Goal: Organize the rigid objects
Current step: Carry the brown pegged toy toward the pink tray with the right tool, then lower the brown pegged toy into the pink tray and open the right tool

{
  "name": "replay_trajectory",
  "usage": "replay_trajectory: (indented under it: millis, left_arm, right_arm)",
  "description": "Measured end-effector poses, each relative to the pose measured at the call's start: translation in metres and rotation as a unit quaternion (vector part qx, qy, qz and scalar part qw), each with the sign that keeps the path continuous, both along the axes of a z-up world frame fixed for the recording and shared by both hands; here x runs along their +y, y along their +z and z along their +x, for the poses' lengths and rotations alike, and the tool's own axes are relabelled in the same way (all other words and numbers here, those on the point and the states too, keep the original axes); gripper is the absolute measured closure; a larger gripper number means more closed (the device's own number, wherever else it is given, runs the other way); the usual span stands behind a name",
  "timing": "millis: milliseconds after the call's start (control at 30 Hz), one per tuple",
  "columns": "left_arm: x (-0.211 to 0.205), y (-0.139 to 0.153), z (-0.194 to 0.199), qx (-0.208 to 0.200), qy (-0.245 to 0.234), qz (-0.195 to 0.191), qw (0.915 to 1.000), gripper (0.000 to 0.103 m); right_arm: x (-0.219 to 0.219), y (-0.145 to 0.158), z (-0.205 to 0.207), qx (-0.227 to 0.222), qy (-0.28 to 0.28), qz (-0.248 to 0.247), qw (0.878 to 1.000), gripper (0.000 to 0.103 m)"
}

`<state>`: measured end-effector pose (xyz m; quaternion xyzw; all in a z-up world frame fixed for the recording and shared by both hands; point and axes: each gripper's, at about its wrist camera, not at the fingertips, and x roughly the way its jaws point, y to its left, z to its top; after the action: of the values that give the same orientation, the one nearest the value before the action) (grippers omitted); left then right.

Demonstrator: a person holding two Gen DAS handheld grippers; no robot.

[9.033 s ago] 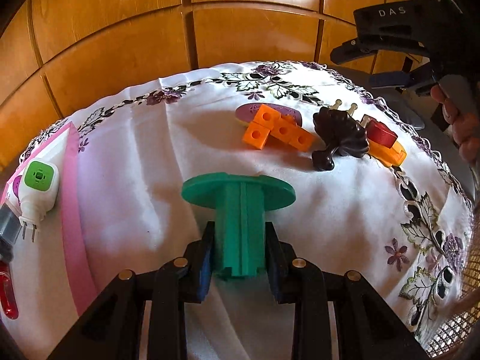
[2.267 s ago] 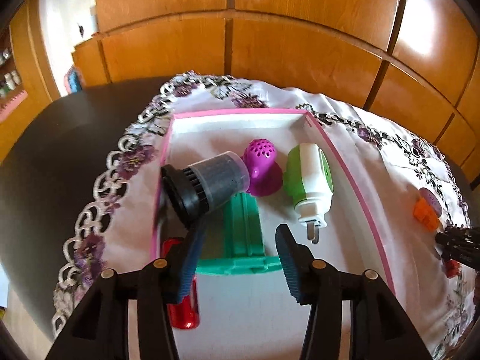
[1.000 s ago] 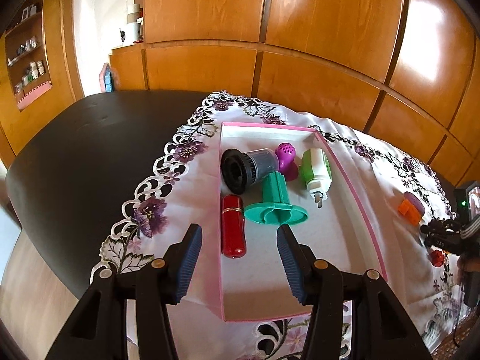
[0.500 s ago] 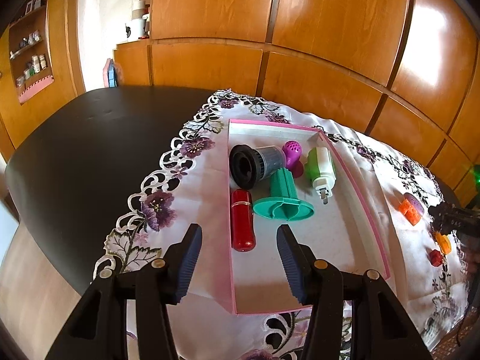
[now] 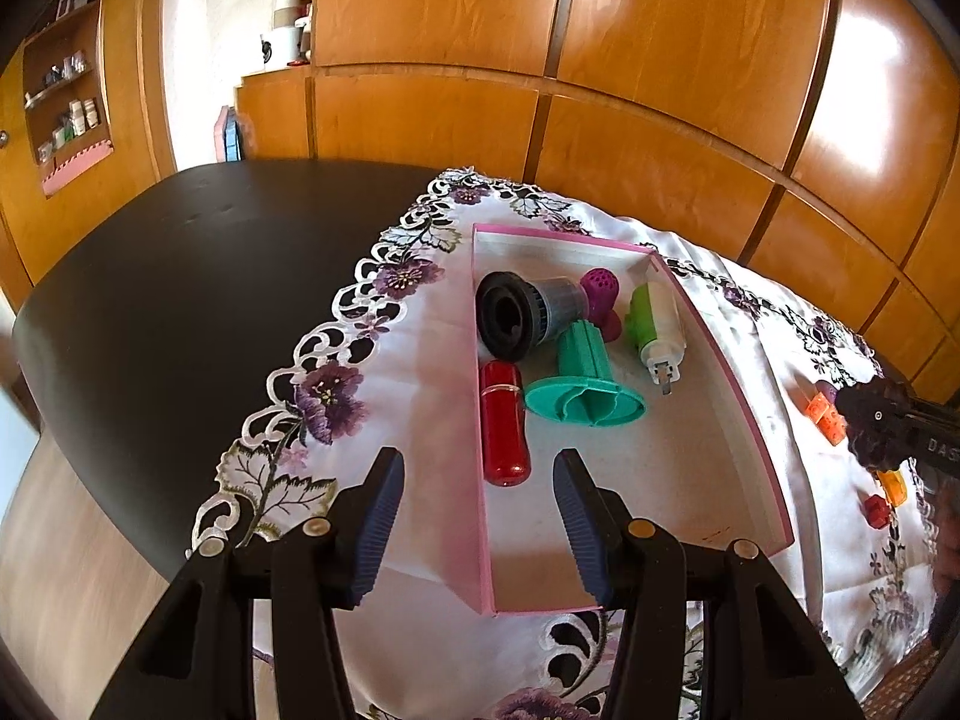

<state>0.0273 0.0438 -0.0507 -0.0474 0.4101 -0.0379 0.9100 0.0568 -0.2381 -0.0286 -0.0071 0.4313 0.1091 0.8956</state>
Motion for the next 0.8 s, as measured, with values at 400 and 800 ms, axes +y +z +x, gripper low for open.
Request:
replay_trajectory:
  millis: [400, 800]
  left_arm:
    - [0.013, -0.005, -0.002, 0.006, 0.015, 0.000, 0.9999, 0.051]
    - [0.053, -0.008, -0.003, 0.012, 0.063, 0.000, 0.9979, 0.052]
  right_arm:
    - [0.084, -0.010, 0.000, 0.024, 0.097, 0.055, 0.993, 0.068]
    - [0.155, -0.052, 0.018, 0.069, 0.144, 0.053, 0.986, 0.068]
